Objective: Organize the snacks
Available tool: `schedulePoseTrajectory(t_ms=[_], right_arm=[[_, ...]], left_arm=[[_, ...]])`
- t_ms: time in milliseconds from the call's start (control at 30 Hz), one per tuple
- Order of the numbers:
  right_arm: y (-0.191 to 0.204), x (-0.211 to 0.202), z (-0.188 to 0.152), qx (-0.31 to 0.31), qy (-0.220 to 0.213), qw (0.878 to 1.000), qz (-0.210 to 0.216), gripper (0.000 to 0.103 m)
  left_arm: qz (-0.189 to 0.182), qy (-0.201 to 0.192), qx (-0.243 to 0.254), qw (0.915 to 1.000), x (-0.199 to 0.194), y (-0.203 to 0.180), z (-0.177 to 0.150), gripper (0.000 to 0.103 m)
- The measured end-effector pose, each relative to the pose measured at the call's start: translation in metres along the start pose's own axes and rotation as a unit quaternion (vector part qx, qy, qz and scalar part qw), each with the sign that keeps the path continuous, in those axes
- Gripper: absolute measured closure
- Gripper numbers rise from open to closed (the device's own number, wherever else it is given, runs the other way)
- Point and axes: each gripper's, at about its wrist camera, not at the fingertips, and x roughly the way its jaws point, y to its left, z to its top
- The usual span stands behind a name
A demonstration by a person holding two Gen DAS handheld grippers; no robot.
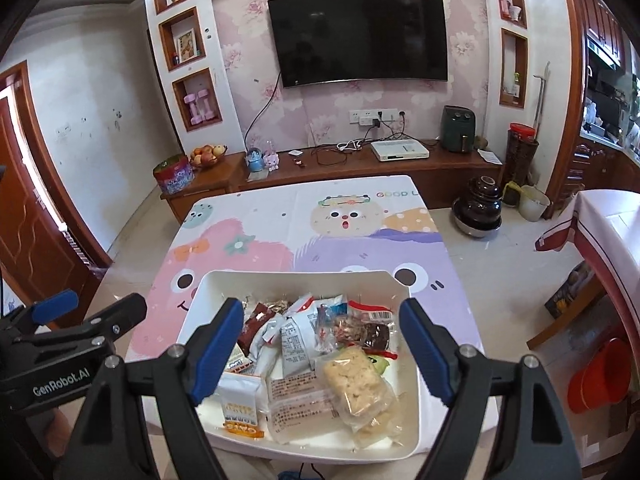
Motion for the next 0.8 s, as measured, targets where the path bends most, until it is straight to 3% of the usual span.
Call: schedulePoseTrajectory(t_ms=[800], right_arm=[[0.003, 0.008, -0.004, -0.002, 0.007, 1.0, 0.0, 0.022]], left_arm=[[-0.002, 0.012, 0.0, 0.9999, 0.01, 0.003, -0.01, 0.0]])
